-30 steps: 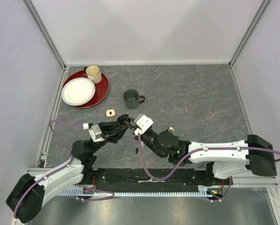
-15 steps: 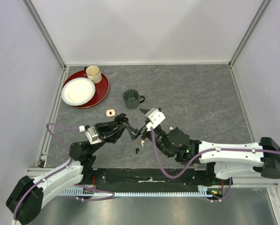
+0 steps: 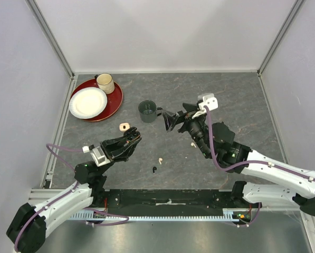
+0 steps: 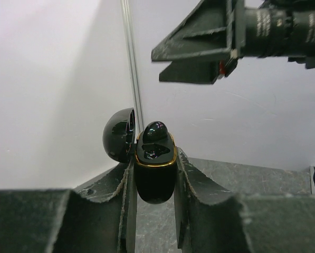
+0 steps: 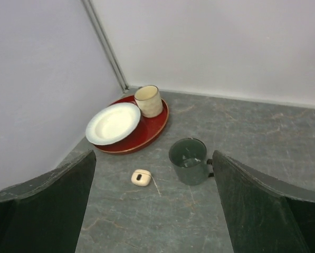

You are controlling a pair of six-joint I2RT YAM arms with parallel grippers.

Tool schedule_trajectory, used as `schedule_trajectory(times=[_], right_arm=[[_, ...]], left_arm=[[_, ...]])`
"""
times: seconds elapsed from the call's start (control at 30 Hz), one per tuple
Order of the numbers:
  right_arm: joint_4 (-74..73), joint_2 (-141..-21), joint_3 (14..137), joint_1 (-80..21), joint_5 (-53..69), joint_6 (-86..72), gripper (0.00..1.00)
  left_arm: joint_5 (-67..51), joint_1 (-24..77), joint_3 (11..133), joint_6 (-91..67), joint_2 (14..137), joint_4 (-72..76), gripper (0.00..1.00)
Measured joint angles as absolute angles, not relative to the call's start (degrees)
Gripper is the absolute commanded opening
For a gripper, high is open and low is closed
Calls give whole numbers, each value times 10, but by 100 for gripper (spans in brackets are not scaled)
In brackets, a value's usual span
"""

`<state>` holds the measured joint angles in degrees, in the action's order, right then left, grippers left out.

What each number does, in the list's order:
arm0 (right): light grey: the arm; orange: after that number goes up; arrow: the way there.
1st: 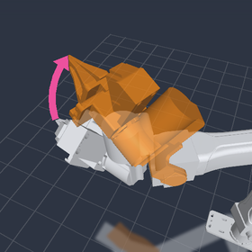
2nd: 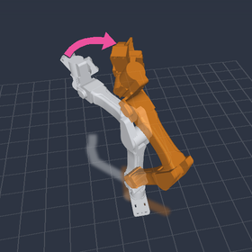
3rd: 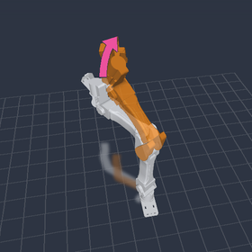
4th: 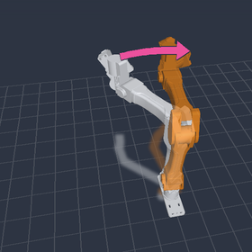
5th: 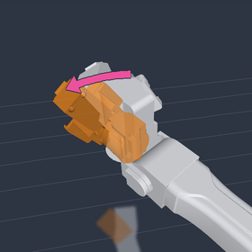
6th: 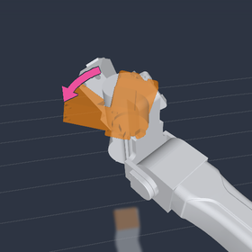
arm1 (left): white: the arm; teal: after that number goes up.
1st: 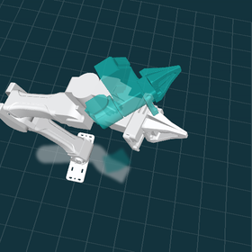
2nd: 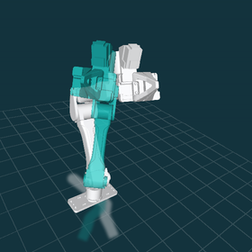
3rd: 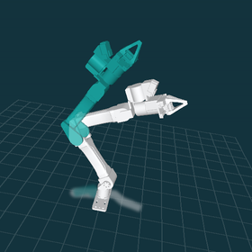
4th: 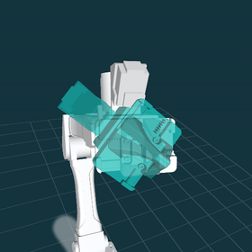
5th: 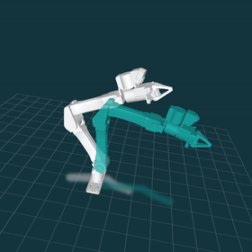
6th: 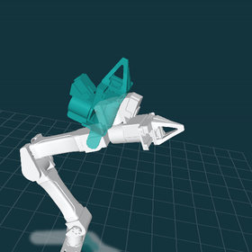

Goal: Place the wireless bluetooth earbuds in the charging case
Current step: Place the earbud in the charging case, then pick up the earbud from the center of the board.

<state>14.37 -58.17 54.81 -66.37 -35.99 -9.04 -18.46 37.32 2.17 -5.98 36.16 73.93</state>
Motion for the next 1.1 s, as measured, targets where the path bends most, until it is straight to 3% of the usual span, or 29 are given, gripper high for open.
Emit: schedule_trajectory(times=[0.43, 0.8, 1.1], right_arm=[[-101, -672, 542, -529, -239, -331, 82], [-143, -773, 472, -554, -123, -550, 85], [-146, -849, 498, -630, -122, -668, 81]], left_arm=[[-179, 373, 22, -55, 297, 724, 2], [-161, 373, 22, -34, 252, 674, 2], [-150, 373, 22, -30, 226, 647, 2]])
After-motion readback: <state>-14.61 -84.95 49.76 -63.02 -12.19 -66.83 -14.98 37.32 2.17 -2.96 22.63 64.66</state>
